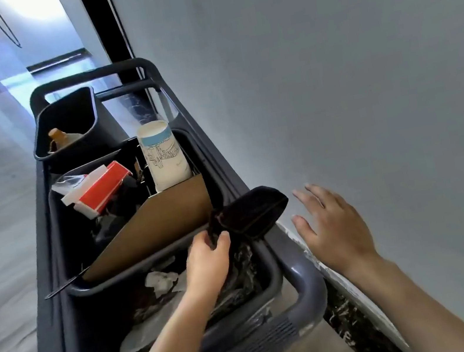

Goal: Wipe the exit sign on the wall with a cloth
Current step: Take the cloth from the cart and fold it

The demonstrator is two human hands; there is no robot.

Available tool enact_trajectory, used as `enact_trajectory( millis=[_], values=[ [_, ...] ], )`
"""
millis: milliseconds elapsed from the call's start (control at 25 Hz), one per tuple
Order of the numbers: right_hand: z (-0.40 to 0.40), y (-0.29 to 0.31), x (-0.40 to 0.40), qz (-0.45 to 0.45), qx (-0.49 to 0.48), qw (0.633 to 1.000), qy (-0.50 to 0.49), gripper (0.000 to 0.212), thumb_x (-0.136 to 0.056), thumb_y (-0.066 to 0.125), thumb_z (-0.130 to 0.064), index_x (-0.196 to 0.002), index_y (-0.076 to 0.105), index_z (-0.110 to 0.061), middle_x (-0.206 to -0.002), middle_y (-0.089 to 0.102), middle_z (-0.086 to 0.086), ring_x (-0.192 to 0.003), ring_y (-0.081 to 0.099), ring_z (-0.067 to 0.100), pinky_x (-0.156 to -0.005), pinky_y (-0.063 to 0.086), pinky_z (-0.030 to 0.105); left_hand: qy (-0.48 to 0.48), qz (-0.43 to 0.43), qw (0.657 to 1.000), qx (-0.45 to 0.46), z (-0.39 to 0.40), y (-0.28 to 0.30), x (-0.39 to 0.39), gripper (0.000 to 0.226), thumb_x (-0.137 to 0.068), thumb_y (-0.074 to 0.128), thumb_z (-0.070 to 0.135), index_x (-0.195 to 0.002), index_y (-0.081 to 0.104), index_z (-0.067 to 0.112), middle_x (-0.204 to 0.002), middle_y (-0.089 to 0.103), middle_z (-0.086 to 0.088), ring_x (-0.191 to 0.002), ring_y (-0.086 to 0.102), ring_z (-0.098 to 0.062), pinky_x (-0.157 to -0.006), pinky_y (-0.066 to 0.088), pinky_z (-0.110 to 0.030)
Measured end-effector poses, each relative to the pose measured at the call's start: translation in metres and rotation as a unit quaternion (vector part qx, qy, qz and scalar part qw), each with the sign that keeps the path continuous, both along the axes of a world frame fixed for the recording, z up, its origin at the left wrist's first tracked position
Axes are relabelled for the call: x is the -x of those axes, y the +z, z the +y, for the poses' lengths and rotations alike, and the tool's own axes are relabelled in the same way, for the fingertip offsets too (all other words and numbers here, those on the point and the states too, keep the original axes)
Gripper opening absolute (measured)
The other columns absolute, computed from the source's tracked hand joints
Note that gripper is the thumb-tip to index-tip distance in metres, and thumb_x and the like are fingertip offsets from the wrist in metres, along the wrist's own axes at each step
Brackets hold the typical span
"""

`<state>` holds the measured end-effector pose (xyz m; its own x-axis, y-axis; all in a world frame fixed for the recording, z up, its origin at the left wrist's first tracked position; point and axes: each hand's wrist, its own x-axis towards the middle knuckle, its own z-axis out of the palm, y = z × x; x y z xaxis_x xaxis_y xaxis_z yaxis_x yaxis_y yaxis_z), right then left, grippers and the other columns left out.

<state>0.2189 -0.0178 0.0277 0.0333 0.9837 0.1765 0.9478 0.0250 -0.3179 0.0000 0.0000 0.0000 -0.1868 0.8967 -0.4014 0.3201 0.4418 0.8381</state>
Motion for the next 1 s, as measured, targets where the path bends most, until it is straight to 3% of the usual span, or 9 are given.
enact_trajectory(
  millis=[80,120,360,480,560,680,760,880,1000],
  values=[
    [0.021,-0.009,0.006,0.041,0.019,0.999,-0.001,0.049,-0.093,0.049,-0.037,-0.139,0.046,-0.021,-0.149,0.044,0.006,-0.136,0.038,0.025,-0.107,0.037,0.042,0.029,-0.086,0.994,0.053,0.013,-0.009,-0.004,0.034,-0.1,0.053,0.045,-0.128,0.046,0.026,-0.086,0.054,0.012,-0.073,0.054,-0.005,-0.061,0.041,-0.022],
    [0.032,-0.015,0.008,0.054,0.03,0.998,0.0,0.051,-0.093,0.048,-0.039,-0.141,0.044,-0.022,-0.15,0.042,0.004,-0.136,0.037,0.024,-0.107,0.036,0.041,0.043,-0.122,0.989,0.072,0.018,-0.01,-0.006,0.029,-0.1,0.054,0.045,-0.122,0.046,0.027,-0.083,0.053,0.014,-0.07,0.052,-0.002,-0.059,0.04,-0.02],
    [0.086,-0.041,0.014,0.289,0.175,0.939,-0.059,0.062,-0.089,0.05,-0.051,-0.145,0.033,-0.029,-0.143,0.049,0.0,-0.128,0.047,0.021,-0.097,0.038,0.032,0.075,-0.235,0.963,0.111,0.042,-0.022,-0.015,0.023,-0.094,0.067,0.041,-0.111,0.063,0.026,-0.108,0.072,0.005,-0.098,0.067,-0.015,-0.079,0.05,-0.029],
    [0.096,-0.056,0.018,0.386,0.219,0.892,-0.082,0.055,-0.087,0.06,-0.043,-0.137,0.046,-0.026,-0.132,0.058,-0.001,-0.121,0.055,0.021,-0.099,0.044,0.034,0.083,-0.243,0.959,0.12,0.046,-0.032,-0.015,0.011,-0.094,0.067,0.036,-0.103,0.067,0.03,-0.108,0.075,0.004,-0.099,0.071,-0.019,-0.083,0.052,-0.031],
    [0.097,-0.062,0.02,0.453,0.215,0.86,-0.098,0.036,-0.085,0.067,-0.032,-0.119,0.06,-0.023,-0.115,0.067,0.002,-0.108,0.064,0.023,-0.094,0.052,0.043,0.096,-0.263,0.953,0.118,0.046,-0.033,-0.013,0.009,-0.095,0.067,0.032,-0.103,0.069,0.029,-0.104,0.077,0.004,-0.094,0.073,-0.018,-0.076,0.053,-0.028],
    [0.093,-0.058,0.02,0.514,0.198,0.825,-0.125,0.022,-0.081,0.073,-0.018,-0.101,0.063,-0.021,-0.099,0.07,0.006,-0.094,0.068,0.023,-0.079,0.055,0.036,0.098,-0.282,0.949,0.103,0.045,-0.031,-0.011,0.008,-0.095,0.067,0.027,-0.102,0.071,0.029,-0.099,0.079,0.005,-0.09,0.075,-0.015,-0.069,0.053,-0.023],
    [0.086,-0.052,0.016,0.521,0.188,0.82,-0.142,0.024,-0.079,0.075,-0.015,-0.1,0.063,-0.018,-0.099,0.07,0.007,-0.088,0.068,0.02,-0.074,0.053,0.031,0.081,-0.284,0.952,0.077,0.04,-0.025,-0.013,0.011,-0.096,0.066,0.025,-0.106,0.071,0.026,-0.098,0.08,0.005,-0.089,0.076,-0.014,-0.071,0.055,-0.023],
    [0.069,-0.036,0.007,0.553,0.176,0.798,-0.161,0.023,-0.08,0.074,-0.015,-0.101,0.064,-0.017,-0.101,0.07,0.006,-0.091,0.069,0.019,-0.08,0.057,0.037,0.059,-0.301,0.951,0.031,0.036,-0.012,-0.022,0.018,-0.098,0.063,0.02,-0.113,0.072,0.016,-0.103,0.079,0.001,-0.093,0.075,-0.013,-0.077,0.057,-0.025],
    [0.044,-0.016,-0.012,0.622,0.14,0.748,-0.183,0.021,-0.083,0.072,-0.011,-0.102,0.064,-0.016,-0.1,0.07,0.004,-0.08,0.073,0.013,-0.065,0.059,0.03,0.026,-0.353,0.935,0.016,0.036,0.009,-0.042,0.017,-0.098,0.062,0.02,-0.11,0.072,0.014,-0.102,0.079,-0.002,-0.092,0.076,-0.014,-0.074,0.058,-0.023]
  ],
)
